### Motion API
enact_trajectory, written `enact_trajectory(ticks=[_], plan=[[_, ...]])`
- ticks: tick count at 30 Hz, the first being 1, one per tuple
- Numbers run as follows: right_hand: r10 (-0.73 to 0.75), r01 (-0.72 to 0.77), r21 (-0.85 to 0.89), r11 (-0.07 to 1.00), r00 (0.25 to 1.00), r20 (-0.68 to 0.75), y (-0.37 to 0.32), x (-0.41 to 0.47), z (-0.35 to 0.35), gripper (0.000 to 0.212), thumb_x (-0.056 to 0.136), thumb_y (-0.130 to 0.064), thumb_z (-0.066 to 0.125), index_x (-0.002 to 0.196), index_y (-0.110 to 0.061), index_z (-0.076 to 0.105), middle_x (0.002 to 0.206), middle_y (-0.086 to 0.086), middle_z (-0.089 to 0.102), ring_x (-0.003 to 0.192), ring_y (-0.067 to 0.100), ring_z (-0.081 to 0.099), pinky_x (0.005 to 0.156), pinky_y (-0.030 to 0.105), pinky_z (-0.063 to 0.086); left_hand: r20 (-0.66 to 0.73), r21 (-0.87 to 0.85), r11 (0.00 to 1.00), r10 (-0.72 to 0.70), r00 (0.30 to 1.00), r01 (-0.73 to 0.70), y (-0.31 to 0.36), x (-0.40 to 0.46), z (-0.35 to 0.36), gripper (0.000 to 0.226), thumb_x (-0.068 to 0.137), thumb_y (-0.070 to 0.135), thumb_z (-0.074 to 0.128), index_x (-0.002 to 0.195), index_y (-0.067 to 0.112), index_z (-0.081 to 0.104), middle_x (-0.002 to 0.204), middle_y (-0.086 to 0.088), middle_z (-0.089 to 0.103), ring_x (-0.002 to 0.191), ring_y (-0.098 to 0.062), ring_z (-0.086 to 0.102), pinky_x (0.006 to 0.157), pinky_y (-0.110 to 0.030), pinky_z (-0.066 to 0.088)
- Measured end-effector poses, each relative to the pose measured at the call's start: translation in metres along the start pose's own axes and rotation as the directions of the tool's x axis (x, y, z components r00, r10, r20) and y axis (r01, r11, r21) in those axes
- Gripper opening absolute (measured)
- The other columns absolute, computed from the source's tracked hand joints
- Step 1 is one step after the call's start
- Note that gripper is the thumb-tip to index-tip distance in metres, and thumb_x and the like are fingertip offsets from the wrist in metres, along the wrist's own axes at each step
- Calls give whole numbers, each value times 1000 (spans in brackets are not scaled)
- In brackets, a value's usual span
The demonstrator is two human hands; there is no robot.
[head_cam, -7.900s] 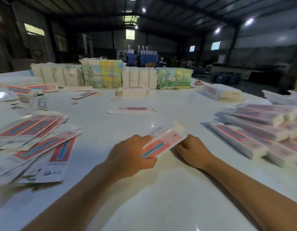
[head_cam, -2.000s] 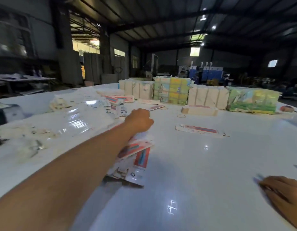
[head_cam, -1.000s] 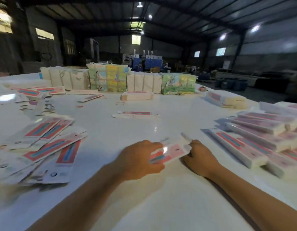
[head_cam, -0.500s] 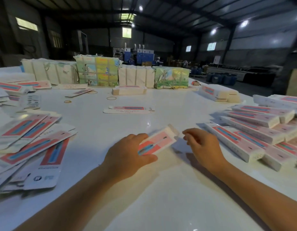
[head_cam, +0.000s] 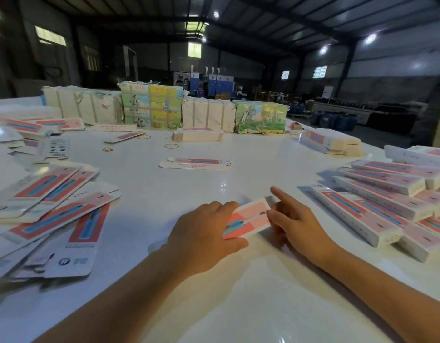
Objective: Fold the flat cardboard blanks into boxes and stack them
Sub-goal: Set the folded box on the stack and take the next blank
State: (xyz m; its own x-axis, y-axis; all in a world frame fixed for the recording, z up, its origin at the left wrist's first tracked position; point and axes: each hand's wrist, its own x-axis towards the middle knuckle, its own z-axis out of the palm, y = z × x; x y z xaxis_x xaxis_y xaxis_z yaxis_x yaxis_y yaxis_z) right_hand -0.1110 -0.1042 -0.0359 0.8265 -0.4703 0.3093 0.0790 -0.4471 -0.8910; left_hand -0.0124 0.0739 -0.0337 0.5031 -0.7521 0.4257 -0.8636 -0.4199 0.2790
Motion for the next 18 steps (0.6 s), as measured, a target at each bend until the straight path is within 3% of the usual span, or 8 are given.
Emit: enact_trajectory(ticks=[2,5,7,10,13,15,18], plan=[[-44,42,-150,988,999,-12,1,0,-1,19,93,-5,52,95,-18,66,60,-8,59,53,8,51,54,28,44,-9,24,1000,5,1000,-5,1,0,1,62,82,63,51,134,37,32,125,13,50,110,-10,48,84,-25,44],[-95,85,-292,953,995,-20,-1,-2,0,23,92,-6,52,71,-13,60,56,-15,56,55,2,50,55,13,37,-17,16,1000,15,1000,-15,3,-1,2,62,82,64,50,134,38,30,123,14,49,109,-8,49,83,-24,45],[-89,87,-271,959,996,5,-2,-2,-2,21,92,-4,50,72,-7,56,59,-10,58,56,1,50,55,12,37,-17,10,999,38,999,-38,4,-2,2,62,82,64,50,134,38,30,122,13,50,107,-8,49,82,-24,47],[-58,63,-249,966,998,24,-2,-1,-4,23,94,-6,48,71,-4,48,67,12,54,60,12,45,53,17,33,2,21,996,81,997,-81,6,-3,2,62,83,63,49,135,38,28,121,13,50,103,-7,48,78,-21,44],[-63,73,-288,955,997,42,-5,-2,-6,31,96,-11,47,66,-12,39,59,1,43,56,12,38,52,19,30,-1,76,991,107,994,-106,9,-5,3,60,82,65,47,133,40,26,116,14,50,98,-6,47,68,-18,32],[-112,138,-474,870,990,83,-4,-2,-6,30,98,-19,45,69,-12,42,62,-1,48,59,13,43,54,21,33,-20,108,989,103,995,-100,11,-6,3,59,82,67,46,131,42,25,114,15,50,94,-6,46,65,-19,30],[-328,268,-717,644,943,58,-2,-3,-8,21,97,-32,46,84,-17,53,85,-4,51,74,13,48,63,25,36,-64,89,993,85,994,-79,11,-6,1,58,81,67,46,130,43,25,113,15,52,96,-7,50,68,-20,38]])
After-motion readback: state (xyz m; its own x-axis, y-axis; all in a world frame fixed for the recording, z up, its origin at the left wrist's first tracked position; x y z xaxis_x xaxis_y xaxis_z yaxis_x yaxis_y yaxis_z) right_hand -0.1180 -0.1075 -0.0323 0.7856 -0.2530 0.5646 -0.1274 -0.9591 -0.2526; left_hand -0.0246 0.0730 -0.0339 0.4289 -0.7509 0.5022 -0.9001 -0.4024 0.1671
